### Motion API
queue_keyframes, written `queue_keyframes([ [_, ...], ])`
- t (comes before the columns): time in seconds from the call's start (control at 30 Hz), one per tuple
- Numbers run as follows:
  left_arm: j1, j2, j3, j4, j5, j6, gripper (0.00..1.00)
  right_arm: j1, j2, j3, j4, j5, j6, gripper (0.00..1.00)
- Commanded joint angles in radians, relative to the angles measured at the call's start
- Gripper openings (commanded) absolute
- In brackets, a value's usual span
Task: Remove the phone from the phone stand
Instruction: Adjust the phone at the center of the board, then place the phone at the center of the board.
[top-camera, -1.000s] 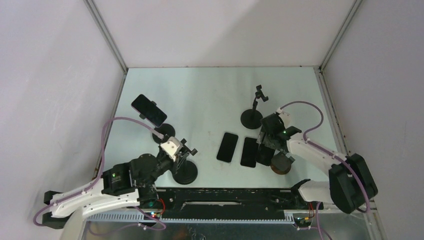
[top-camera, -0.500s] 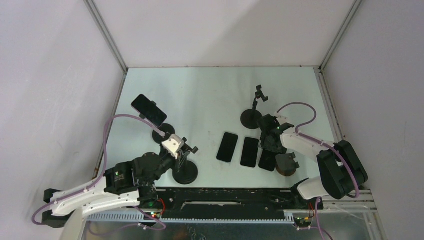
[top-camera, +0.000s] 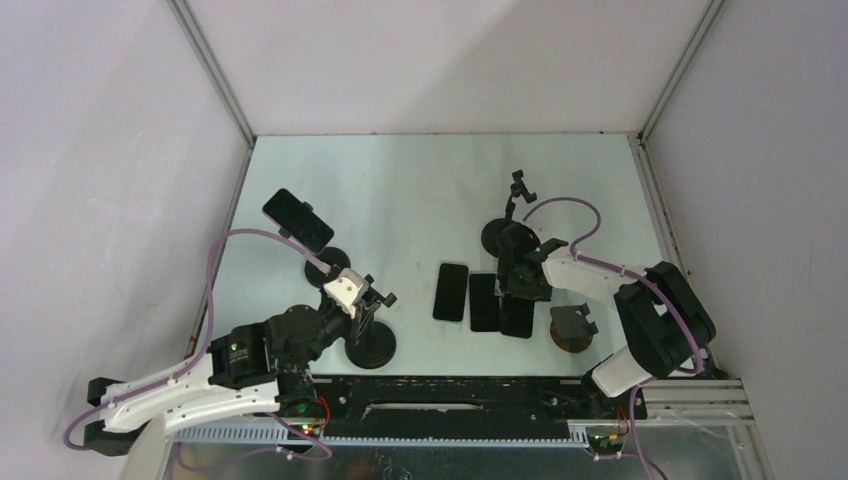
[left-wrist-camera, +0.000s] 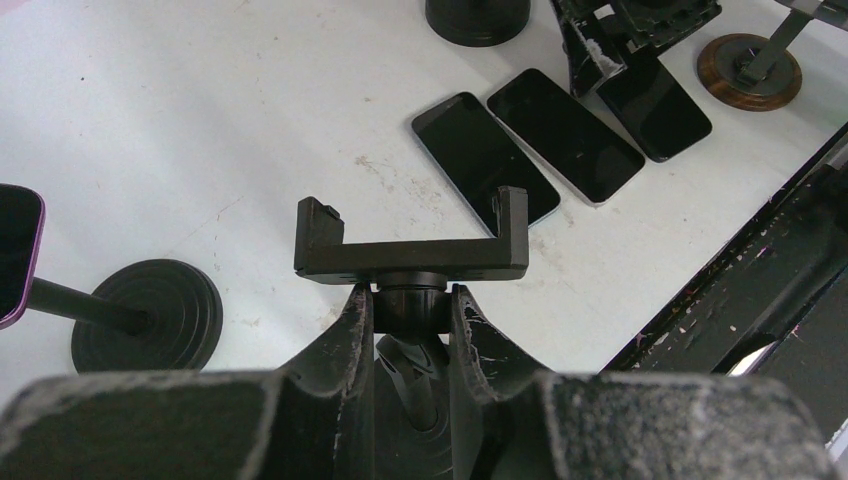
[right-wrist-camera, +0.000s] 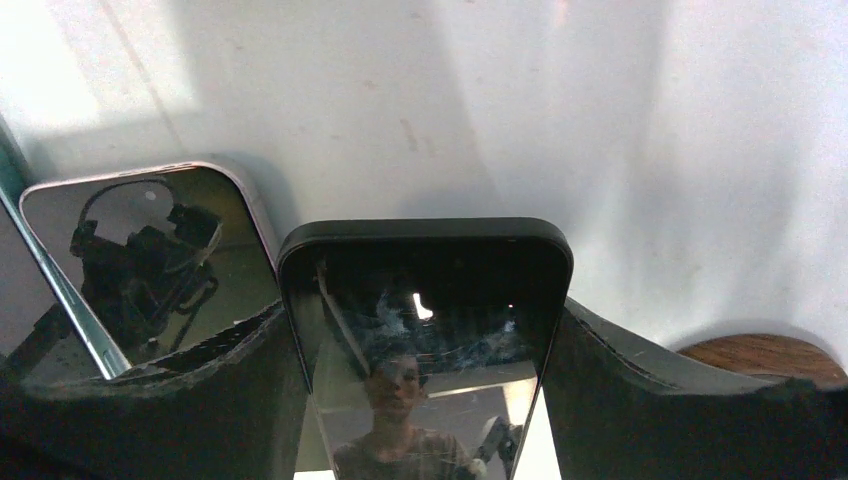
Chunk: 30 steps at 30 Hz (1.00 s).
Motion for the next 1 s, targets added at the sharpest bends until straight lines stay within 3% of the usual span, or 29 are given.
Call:
queue_keyframes([
  [0.0, 0.002, 0.009, 0.026, 0.011, -0.008, -0.015, 0.0, 0.046, 0.074, 0.037, 0.028, -0.099, -0.005, 0.0],
  [0.4, 0.002, 0.002, 0.025, 0.011, -0.011, -0.015, 0.0, 0.08, 0.122, 0.105, 0.043, -0.166, -0.029, 0.0],
  [0.8, 0.002, -0.022, 0.018, 0.015, -0.025, -0.01, 0.0, 0.085, 0.159, 0.11, -0.026, 0.016, -0.076, 0.07],
  [0.97, 0.002, -0.011, 0.017, 0.019, -0.02, -0.008, 0.0, 0.095, 0.158, 0.109, -0.015, 0.054, -0.096, 0.16],
])
